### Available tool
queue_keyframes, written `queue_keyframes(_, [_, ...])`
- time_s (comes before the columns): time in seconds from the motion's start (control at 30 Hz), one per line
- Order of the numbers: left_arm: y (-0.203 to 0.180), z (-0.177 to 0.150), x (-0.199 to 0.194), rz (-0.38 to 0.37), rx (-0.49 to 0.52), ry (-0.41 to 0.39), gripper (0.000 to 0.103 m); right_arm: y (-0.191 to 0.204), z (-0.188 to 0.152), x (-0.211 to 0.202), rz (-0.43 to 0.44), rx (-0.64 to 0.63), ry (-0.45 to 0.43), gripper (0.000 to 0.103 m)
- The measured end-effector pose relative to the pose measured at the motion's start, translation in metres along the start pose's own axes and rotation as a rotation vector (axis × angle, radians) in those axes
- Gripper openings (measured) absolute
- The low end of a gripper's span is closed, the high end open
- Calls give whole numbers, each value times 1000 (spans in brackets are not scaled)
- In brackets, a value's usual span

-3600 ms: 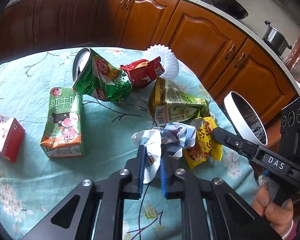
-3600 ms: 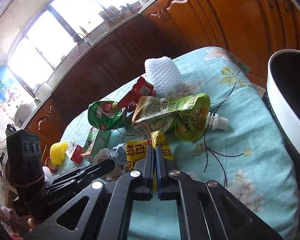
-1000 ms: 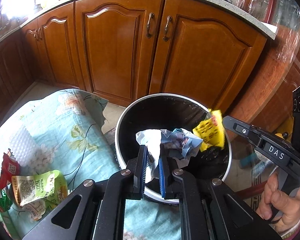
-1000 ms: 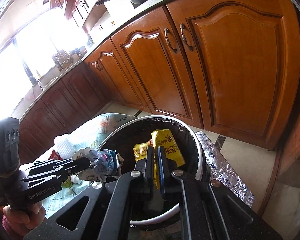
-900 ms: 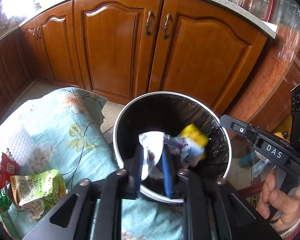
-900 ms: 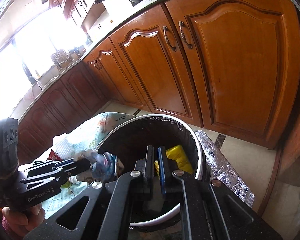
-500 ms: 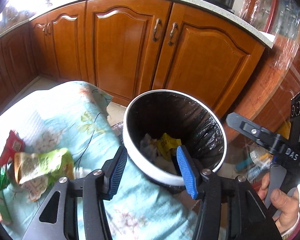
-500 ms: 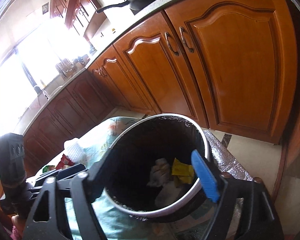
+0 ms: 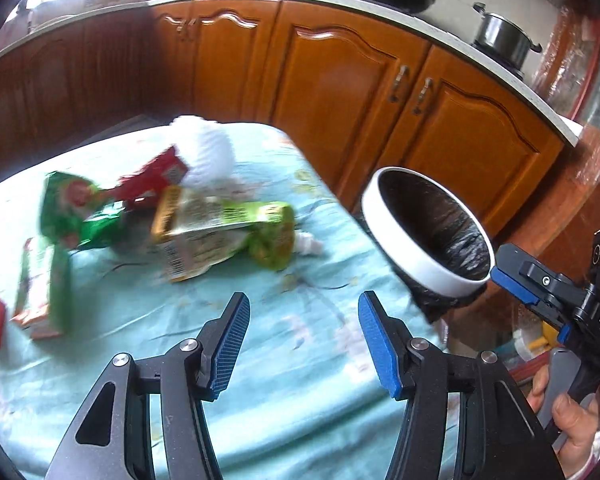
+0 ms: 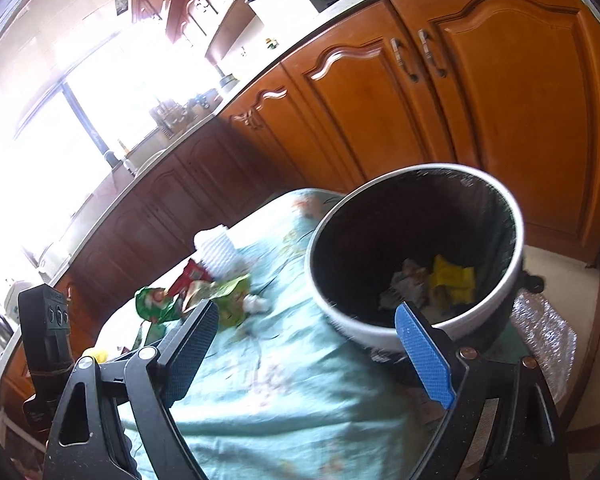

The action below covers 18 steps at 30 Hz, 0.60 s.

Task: Collect trash
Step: 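Move both open tools away from the bin back over the table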

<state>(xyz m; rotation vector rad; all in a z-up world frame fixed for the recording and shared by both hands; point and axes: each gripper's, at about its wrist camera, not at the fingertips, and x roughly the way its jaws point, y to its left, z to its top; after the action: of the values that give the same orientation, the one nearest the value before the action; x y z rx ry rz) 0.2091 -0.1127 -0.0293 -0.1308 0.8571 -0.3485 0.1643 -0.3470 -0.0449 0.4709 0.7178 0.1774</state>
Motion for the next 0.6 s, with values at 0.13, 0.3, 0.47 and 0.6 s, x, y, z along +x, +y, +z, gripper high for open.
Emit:
queue_keyframes(0.13, [24,-13,-26,35,-38,-16,56,27,-13,11,33,-31,40,91])
queue_keyframes(0.3, [62,-26,-56,76,-121,-34,56,57,-28,23,69,-67,84,91])
queue_keyframes(0.47, [100,-41,-85,132,-212,-59,56,83,-40,35,107,-98,123,91])
queue_keyframes(0.6, [133,-49,-104,185,-296,-78,57,102,-47,46,131,-123,148,91])
